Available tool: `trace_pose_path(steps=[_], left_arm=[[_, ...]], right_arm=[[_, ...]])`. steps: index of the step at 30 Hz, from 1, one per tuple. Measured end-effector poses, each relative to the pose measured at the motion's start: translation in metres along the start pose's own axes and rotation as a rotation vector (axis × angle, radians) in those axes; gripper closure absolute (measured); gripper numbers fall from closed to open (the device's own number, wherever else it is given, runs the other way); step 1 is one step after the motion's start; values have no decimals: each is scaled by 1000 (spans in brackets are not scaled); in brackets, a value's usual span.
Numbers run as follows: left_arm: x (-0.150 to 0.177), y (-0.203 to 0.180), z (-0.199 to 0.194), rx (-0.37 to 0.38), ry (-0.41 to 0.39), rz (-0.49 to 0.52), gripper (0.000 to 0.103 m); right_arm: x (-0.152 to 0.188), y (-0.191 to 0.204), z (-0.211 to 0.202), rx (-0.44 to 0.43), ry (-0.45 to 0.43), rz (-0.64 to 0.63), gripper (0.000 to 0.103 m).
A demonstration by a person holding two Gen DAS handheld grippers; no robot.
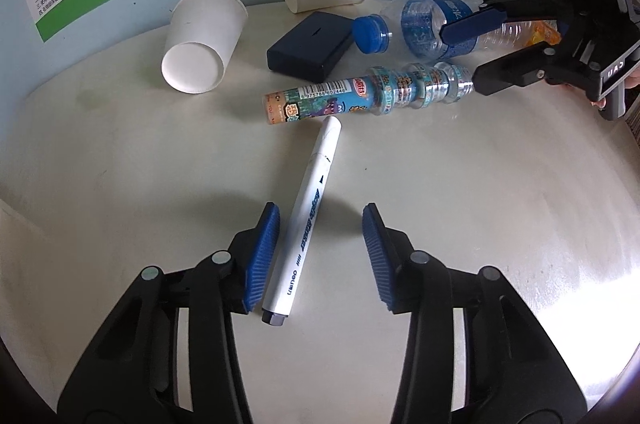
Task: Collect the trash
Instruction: 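Grasp the white marker with the left tool while the right tool grasps the stacked small bottles, then carry the marker and stacked bottles over the teal bin with both tools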
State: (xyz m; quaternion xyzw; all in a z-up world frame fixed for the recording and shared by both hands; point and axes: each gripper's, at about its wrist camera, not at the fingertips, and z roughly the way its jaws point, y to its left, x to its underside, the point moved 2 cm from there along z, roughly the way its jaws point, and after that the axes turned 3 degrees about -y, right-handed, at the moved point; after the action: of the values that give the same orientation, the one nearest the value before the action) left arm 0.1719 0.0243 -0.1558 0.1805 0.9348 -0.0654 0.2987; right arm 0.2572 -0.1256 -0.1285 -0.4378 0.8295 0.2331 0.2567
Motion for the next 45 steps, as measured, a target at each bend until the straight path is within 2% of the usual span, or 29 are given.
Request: trace_pose_path(steps=[6, 8, 9, 10, 12, 17, 20, 21, 22, 24, 27, 33, 40, 45], left_arm=[[4, 10, -5, -14, 18, -29, 63], [6, 16, -7, -21, 16, -53, 63], [7, 18, -7, -22, 14, -62, 64], [8, 19, -8, -28, 12, -69, 63], [13, 21, -12, -13, 6, -82, 59], [16, 9, -14, 4, 18, -43, 63], [6, 1, -5, 18, 19, -12, 78], [3, 0, -3, 35, 22, -6, 90], [-1, -1, 0, 52, 28, -6, 92], [-4, -4, 2, 74, 38, -8, 92], [-7, -9, 5, 62, 38, 13, 92], [-5, -13, -12, 56, 3, -9, 92], [4, 4, -66, 27, -42, -68, 92], [29, 23, -106, -19, -59, -103, 92]], right_arm=[[-13, 8, 43, -13, 44, -48, 42], [-11, 10, 55, 4, 66, -60, 59], [-9, 12, 58, 22, 63, -76, 62], [-8, 14, 59, 20, 57, -81, 69], [-7, 15, 59, 8, 57, -50, 69], [2, 17, 49, 16, 46, 9, 69], [9, 12, 35, 9, 19, 99, 69], [13, 10, 30, 10, 16, 119, 69], [17, 9, 23, 16, 10, 136, 69], [25, 8, 9, 23, 4, 154, 69], [34, 6, -5, 37, -2, 177, 69], [39, 8, -21, 38, -31, 200, 69], [21, 37, -33, 13, -70, 171, 69], [1, 71, -38, -14, -72, 107, 69]])
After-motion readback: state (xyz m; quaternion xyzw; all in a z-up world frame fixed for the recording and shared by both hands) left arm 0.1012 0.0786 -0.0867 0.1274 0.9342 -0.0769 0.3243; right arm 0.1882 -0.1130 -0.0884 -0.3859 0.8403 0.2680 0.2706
